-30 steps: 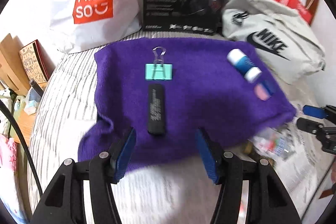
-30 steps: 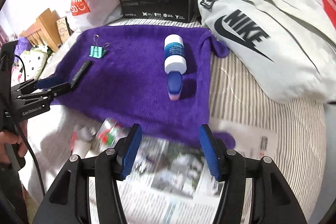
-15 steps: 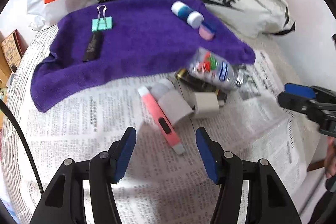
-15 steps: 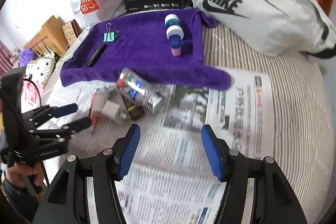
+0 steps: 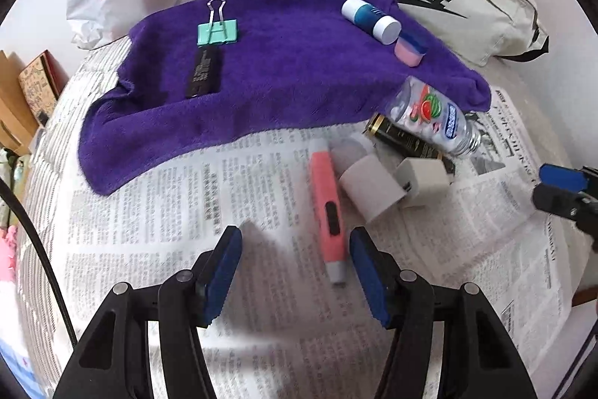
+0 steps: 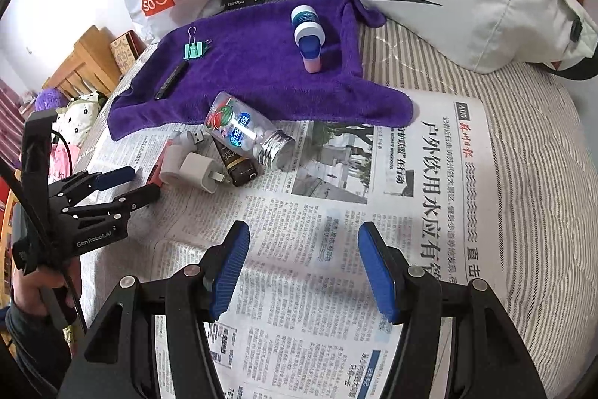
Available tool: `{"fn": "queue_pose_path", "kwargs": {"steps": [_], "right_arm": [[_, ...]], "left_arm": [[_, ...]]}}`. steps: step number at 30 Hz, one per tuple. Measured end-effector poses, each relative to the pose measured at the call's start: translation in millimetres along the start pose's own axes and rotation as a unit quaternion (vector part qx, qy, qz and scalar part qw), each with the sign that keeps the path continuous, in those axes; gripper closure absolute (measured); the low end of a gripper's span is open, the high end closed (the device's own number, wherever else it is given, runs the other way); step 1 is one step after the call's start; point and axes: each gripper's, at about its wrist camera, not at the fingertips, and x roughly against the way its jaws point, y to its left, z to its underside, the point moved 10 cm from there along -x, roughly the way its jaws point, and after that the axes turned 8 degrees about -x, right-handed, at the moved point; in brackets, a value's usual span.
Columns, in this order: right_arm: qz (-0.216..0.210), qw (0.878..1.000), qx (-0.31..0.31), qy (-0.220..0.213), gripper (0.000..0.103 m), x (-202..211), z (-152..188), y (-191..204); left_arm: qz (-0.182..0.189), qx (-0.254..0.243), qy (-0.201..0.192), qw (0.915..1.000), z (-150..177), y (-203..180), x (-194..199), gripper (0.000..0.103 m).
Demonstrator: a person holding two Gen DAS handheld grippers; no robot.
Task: Organize rigid objects
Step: 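Grasp the pink highlighter with the left gripper while the right gripper grasps the clear mint bottle, then lift the mint bottle with the right gripper while the left gripper holds the highlighter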
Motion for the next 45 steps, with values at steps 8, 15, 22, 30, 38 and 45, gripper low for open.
{"fn": "queue_pose_path", "kwargs": {"steps": [8, 15, 22, 30, 38, 45], "right_arm": [[0.017, 0.999, 0.037, -0.007, 0.043, -7, -21, 11], [0.007, 0.997, 0.074, -0.012, 0.043, -23, -44, 31], [0.005, 0.992, 0.129, 0.011, 0.043, -52, -56, 53], [0.007, 0.983, 0.183, 0.027, 0.044, -79, -53, 72], [-0.016, 0.993, 0.115, 0.032, 0.055, -60, -46, 52], [0.033, 0.999, 0.021, 0.029, 0.056, -37, -26, -8]], "left_arm": [[-0.024, -0.035, -0.004, 0.9991, -16, -7, -11, 0.066], [-0.008, -0.021, -0.012, 0.9997, -9, 0, -6, 0.091], [0.006, -0.023, -0.011, 0.9996, -9, 0, -7, 0.091], [0.039, 0.007, -0.015, 0.9991, -10, 5, -7, 0.091], [0.045, 0.01, -0.018, 0.9988, -10, 4, -6, 0.091], [0.038, 0.007, -0.019, 0.9991, -9, 3, -7, 0.091]]}}
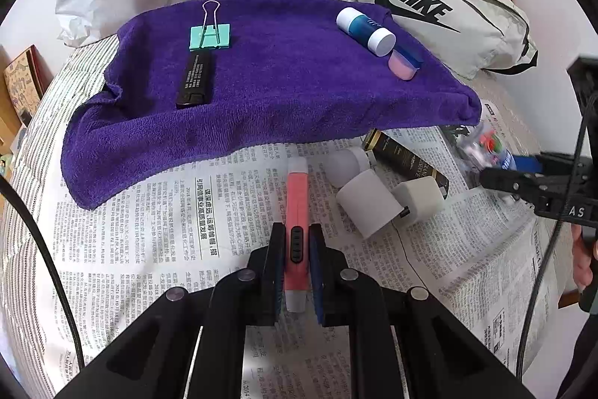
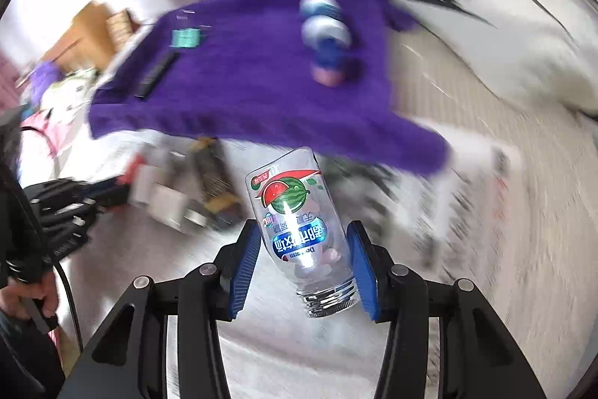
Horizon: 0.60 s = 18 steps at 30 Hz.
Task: Organize rigid objects
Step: 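Lift the mint bottle with the right gripper while the left gripper holds the highlighter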
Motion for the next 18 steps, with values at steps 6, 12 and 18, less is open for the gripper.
{"fn": "queue_pose_path", "kwargs": {"steps": [6, 12, 18], "right_arm": [[0.002, 1.0, 0.016, 0.008, 0.056, -5, 10, 3], [0.018, 0.999, 0.045, 0.009, 0.056, -15, 4, 7], [0.021, 0.998, 0.063, -0.004, 0.061, -18, 3, 14]], "left_arm": [[0.004, 0.002, 0.002, 1.0, 1, 1, -1, 0.09], [-0.006, -0.003, 0.003, 1.0, 1, -1, -3, 0.09], [-0.028, -0.019, 0.004, 0.9994, 1, -4, -4, 0.09]]}}
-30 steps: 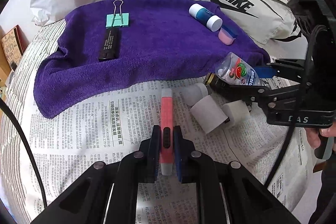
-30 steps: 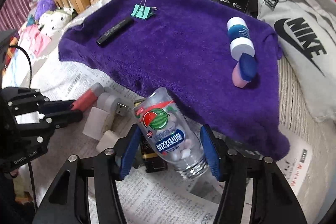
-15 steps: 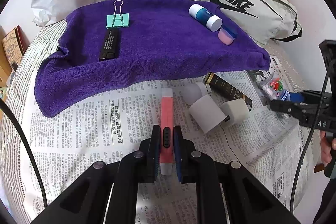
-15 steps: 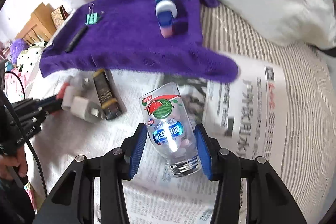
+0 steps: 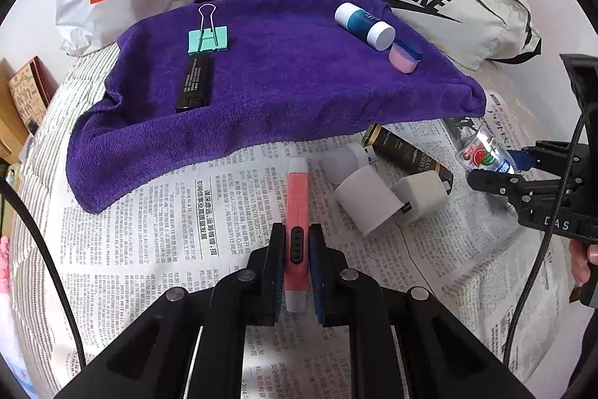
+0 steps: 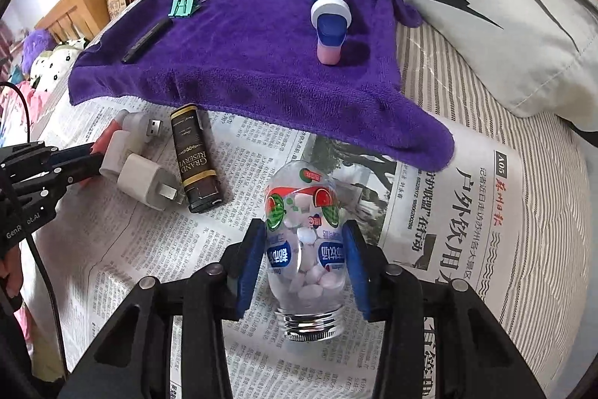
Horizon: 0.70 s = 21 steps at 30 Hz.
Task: Organize rigid objects
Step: 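Lift the mint bottle with the right gripper while the left gripper holds the highlighter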
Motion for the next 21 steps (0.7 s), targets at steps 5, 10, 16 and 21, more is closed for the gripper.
{"fn": "queue_pose_path", "kwargs": {"steps": [5, 10, 16, 21], "right_arm": [[-0.021, 1.0, -0.023, -0.001, 0.061, 3, -1, -2], [-0.029, 0.999, -0.033, 0.003, 0.061, 5, 4, -5], [-0.025, 0.999, -0.031, -0.002, 0.061, 5, 6, -5], [-0.047, 0.998, -0.043, -0.013, 0.061, 18, 0, -6]], "left_arm": [[0.008, 0.004, -0.004, 0.9999, 0, -1, 1, 0.091], [0.011, 0.006, -0.009, 0.9999, 5, 1, 3, 0.091], [-0.004, -0.006, -0.009, 0.9999, 2, -2, 3, 0.091], [0.038, 0.023, -0.019, 0.9988, 4, 1, 12, 0.091]]}}
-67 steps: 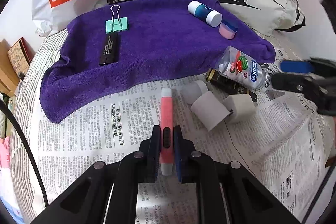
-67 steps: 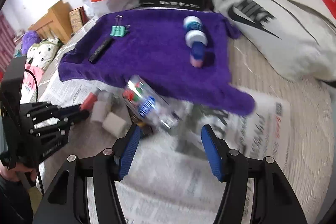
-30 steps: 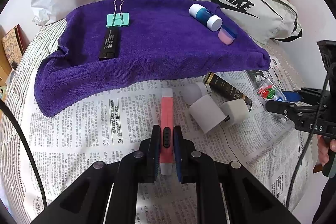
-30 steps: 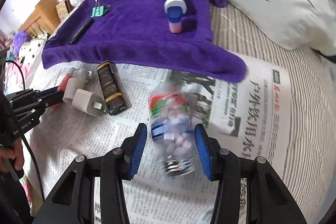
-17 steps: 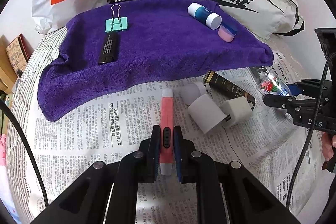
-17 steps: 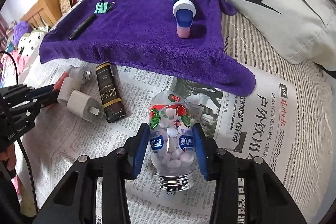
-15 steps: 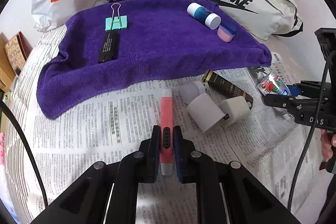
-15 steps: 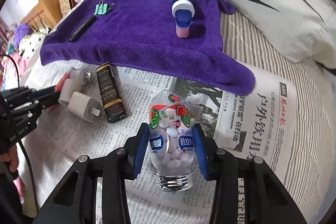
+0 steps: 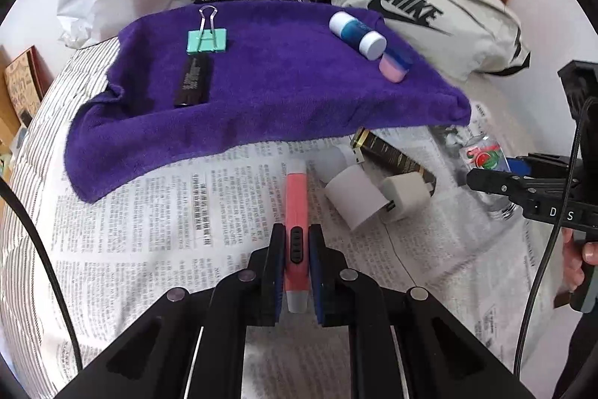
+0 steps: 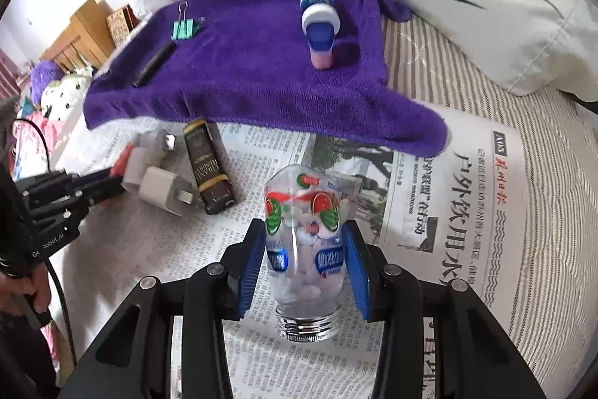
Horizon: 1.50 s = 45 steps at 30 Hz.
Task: Organize rigid objects
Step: 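Lift the mint bottle with the right gripper while the left gripper holds the highlighter, then lower the highlighter onto the towel while the right gripper sets the mint bottle there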
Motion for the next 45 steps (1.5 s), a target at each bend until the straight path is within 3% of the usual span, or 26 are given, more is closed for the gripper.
{"fn": "queue_pose_path", "kwargs": {"steps": [10, 19, 31, 45], "right_arm": [[-0.027, 1.0, 0.002, -0.01, 0.062, 6, -12, 8], [-0.003, 1.0, 0.016, 0.02, 0.062, -20, 0, 8], [0.015, 0.999, 0.03, 0.007, 0.062, -16, 13, 7], [-0.029, 0.999, 0.017, -0.008, 0.062, 10, -8, 16]], "left_arm": [[0.012, 0.011, -0.002, 0.9999, -7, 8, 10, 0.091], [0.015, 0.009, 0.013, 0.9997, 0, 6, 0, 0.091], [0.021, 0.011, 0.017, 0.9996, 3, 3, -5, 0.091], [0.019, 0.013, -0.002, 0.9997, -10, 12, 14, 0.091]]}}
